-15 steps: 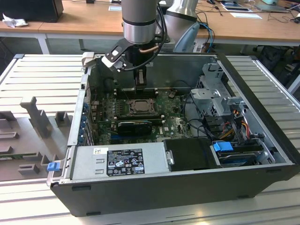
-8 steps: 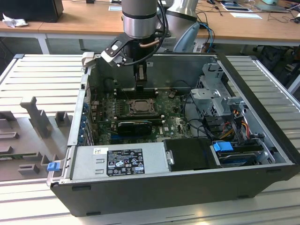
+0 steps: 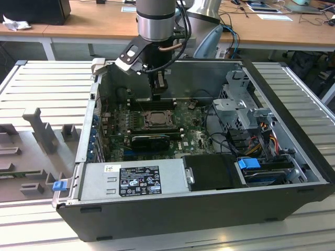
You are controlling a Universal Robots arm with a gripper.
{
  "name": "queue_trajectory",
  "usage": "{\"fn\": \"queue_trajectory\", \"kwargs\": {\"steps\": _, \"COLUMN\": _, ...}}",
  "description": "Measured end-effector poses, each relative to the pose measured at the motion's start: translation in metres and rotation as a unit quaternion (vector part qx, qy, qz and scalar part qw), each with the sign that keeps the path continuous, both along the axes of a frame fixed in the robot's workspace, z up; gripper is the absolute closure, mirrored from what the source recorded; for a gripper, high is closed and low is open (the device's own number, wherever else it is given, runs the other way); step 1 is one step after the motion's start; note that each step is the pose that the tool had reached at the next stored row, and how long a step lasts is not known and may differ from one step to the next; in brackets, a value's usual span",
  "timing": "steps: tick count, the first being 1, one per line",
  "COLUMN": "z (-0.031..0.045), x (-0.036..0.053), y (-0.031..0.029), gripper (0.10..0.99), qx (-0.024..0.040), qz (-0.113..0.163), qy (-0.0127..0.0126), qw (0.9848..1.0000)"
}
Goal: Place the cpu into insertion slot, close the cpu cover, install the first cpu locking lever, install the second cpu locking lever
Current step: 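Install the first cpu locking lever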
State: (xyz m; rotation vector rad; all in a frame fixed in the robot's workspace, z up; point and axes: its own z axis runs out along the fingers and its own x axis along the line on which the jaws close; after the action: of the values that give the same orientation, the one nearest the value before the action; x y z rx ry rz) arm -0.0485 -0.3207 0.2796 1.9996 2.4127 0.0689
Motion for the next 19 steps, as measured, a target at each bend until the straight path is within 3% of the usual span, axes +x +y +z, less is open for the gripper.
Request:
{"fn": "queue_trajectory", "kwargs": {"steps": 2, "z": 0.0000, "x": 0.0000, "y": 0.0000, "gripper": 0.980, "qx": -0.0005, "qz": 0.020, "qy": 0.0000, "qw": 0.9998}}
{"fn": "queue_trajectory", "kwargs": {"steps": 5, "z": 0.0000, "x": 0.0000, "y": 0.0000, "gripper": 0.980, "qx": -0.0011, "qz": 0.062, "qy": 0.0000, "qw": 0.9981}}
{"fn": "queue_trajectory", "kwargs": {"steps": 9, "z": 0.0000, "x": 0.0000, "y": 0.0000, "gripper": 0.980, "qx": -0.0011, "qz": 0.110, "qy": -0.0001, "qw": 0.9939}}
{"fn": "queue_trajectory", "kwargs": {"steps": 10, "z": 0.0000, "x": 0.0000, "y": 0.0000, "gripper": 0.980, "qx": -0.0011, "qz": 0.127, "qy": -0.0001, "qw": 0.9920}}
{"fn": "queue_trajectory", "kwargs": {"steps": 13, "z": 0.0000, "x": 0.0000, "y": 0.0000, "gripper": 0.980, "qx": -0.0015, "qz": 0.151, "qy": -0.0001, "qw": 0.9885}}
{"fn": "queue_trajectory", "kwargs": {"steps": 14, "z": 0.0000, "x": 0.0000, "y": 0.0000, "gripper": 0.980, "qx": -0.0015, "qz": 0.167, "qy": -0.0001, "qw": 0.9859}}
{"fn": "queue_trajectory", "kwargs": {"steps": 16, "z": 0.0000, "x": 0.0000, "y": 0.0000, "gripper": 0.980, "qx": -0.0015, "qz": 0.182, "qy": -0.0001, "qw": 0.9833}}
{"fn": "queue_trajectory", "kwargs": {"steps": 18, "z": -0.0004, "x": 0.0000, "y": 0.0000, "gripper": 0.980, "qx": -0.0014, "qz": 0.207, "qy": -0.0001, "qw": 0.9783}}
{"fn": "queue_trajectory", "kwargs": {"steps": 19, "z": -0.0010, "x": 0.0000, "y": 0.0000, "gripper": 0.980, "qx": -0.0013, "qz": 0.214, "qy": 0.0001, "qw": 0.9768}}
